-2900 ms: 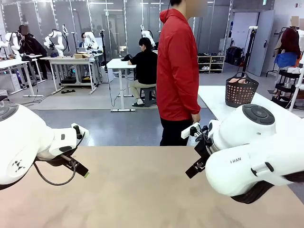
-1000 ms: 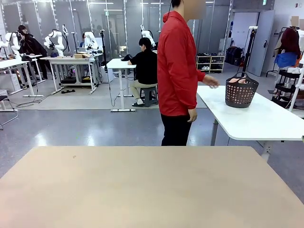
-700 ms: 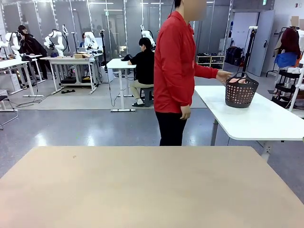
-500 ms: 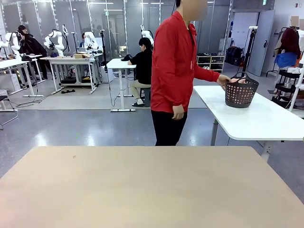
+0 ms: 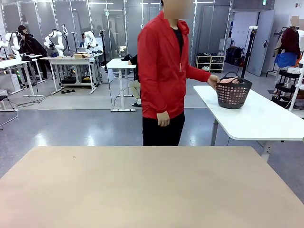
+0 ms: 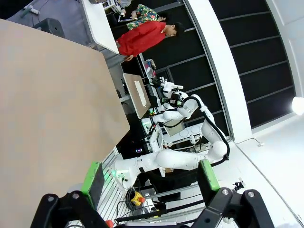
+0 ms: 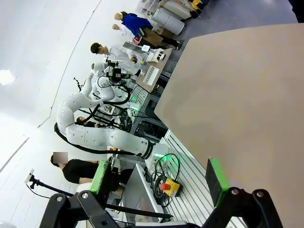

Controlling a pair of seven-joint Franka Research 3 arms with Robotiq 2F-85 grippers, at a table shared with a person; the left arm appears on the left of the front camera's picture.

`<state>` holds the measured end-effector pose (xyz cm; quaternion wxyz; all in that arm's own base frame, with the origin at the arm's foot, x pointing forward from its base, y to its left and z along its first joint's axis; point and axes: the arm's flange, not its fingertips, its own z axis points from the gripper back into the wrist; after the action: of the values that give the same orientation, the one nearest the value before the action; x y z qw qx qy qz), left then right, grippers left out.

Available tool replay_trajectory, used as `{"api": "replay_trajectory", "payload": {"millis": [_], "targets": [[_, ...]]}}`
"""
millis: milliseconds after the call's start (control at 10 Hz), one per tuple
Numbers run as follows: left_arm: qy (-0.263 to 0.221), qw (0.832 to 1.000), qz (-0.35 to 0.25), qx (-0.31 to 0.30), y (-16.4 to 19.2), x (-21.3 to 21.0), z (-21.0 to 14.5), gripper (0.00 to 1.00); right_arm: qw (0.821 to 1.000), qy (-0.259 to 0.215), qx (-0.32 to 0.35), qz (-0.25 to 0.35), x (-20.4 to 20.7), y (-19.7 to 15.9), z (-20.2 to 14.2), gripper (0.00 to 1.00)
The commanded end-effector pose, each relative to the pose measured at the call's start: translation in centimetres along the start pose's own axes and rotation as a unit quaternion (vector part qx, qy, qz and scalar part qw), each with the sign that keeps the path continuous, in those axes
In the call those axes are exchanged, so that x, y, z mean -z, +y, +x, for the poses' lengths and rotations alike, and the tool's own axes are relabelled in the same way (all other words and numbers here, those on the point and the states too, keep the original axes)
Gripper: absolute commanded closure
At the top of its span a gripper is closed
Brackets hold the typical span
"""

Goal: Fold the towel.
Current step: Grab the top end of the 100 cm Hotel Towel extended by the human.

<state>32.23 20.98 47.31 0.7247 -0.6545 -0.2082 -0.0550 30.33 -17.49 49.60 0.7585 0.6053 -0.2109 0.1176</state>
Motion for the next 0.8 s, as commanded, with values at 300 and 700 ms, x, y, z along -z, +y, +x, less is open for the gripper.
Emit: {"api": "replay_trajectory", "payload": {"millis": [300, 700], "targets": [[0.002, 1.0, -0.007, 0.003, -0.06, -0.12, -0.11, 0.0, 1.0, -0.004, -0.012, 0.005, -0.06, 0.07, 0.22, 0.0], [0.002, 1.0, -0.007, 0.003, -0.06, -0.12, -0.11, 0.0, 1.0, -0.004, -0.012, 0.005, -0.06, 0.07, 0.22, 0.0]]}}
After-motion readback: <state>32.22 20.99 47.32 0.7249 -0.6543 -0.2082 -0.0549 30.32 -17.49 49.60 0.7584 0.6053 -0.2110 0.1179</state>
